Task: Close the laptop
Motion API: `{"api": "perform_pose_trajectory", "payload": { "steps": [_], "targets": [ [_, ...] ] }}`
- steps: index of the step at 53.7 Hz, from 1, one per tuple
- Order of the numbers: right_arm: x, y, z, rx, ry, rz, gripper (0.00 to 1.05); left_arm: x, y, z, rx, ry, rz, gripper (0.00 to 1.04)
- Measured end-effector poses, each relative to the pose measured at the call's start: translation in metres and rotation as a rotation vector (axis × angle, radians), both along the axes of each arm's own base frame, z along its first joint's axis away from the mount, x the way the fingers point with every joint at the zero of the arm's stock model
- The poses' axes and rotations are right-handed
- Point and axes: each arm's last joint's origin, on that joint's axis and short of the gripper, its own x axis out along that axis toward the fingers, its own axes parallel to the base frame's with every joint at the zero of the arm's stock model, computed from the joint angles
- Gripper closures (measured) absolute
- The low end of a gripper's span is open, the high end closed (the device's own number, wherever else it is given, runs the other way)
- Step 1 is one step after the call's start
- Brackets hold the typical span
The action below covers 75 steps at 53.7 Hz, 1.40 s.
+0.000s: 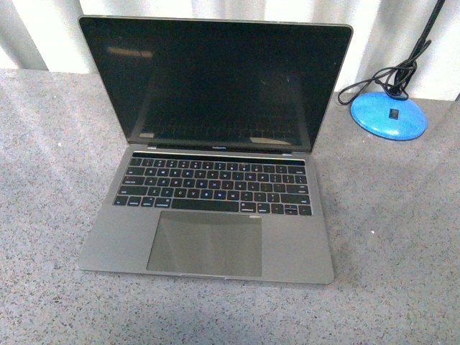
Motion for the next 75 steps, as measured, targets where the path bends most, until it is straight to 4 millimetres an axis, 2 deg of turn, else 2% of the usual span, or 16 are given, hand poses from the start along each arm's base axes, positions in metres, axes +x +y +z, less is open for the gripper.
{"api": "perform_pose_trajectory", "payload": {
  "steps": [7, 16, 26, 35, 39, 45, 50, 57, 58, 64, 65, 74, 75],
  "targets": [
    [0.027, 0.005, 0.005, -0.036, -0.005, 0.026, 0.1, 0.024, 0.001, 0.01, 0.034, -0.009, -0.108, 0.07],
    [0.063, 0.02, 0.015, -0.072, -0.023, 0.095, 0.1, 0.067, -0.005, 0.027, 0.121, -0.006, -0.288, 0.07],
    [0.115, 0.047, 0.032, -0.138, -0.016, 0.243, 0.1, 0.13, -0.022, 0.05, 0.281, 0.045, -0.558, 0.07],
    [0.147, 0.062, 0.034, -0.209, -0.031, 0.314, 0.1, 0.177, -0.032, 0.052, 0.371, 0.117, -0.658, 0.07],
    [0.154, 0.066, 0.034, -0.232, -0.035, 0.325, 0.19, 0.19, -0.035, 0.048, 0.396, 0.147, -0.703, 0.07],
    [0.16, 0.072, 0.037, -0.262, -0.052, 0.354, 0.39, 0.203, -0.041, 0.047, 0.433, 0.166, -0.751, 0.07],
    [0.164, 0.078, 0.041, -0.293, -0.073, 0.383, 0.55, 0.213, -0.047, 0.049, 0.469, 0.168, -0.78, 0.21],
    [0.17, 0.086, 0.048, -0.308, -0.088, 0.407, 0.78, 0.227, -0.062, 0.05, 0.514, 0.178, -0.842, 0.47],
    [0.171, 0.086, 0.049, -0.308, -0.089, 0.408, 0.79, 0.228, -0.062, 0.05, 0.515, 0.178, -0.845, 0.48],
    [0.177, 0.091, 0.05, -0.304, -0.08, 0.429, 1.02, 0.232, -0.075, 0.042, 0.536, 0.224, -0.933, 0.72],
    [0.178, 0.092, 0.049, -0.304, -0.078, 0.43, 1.04, 0.232, -0.076, 0.041, 0.536, 0.226, -0.937, 0.73],
    [0.185, 0.096, 0.044, -0.287, -0.055, 0.454, 1.04, 0.232, -0.089, 0.028, 0.567, 0.304, -1.027, 1.02],
    [0.186, 0.096, 0.042, -0.287, -0.053, 0.456, 1.04, 0.232, -0.09, 0.027, 0.57, 0.307, -1.031, 1.01]
  ]
}}
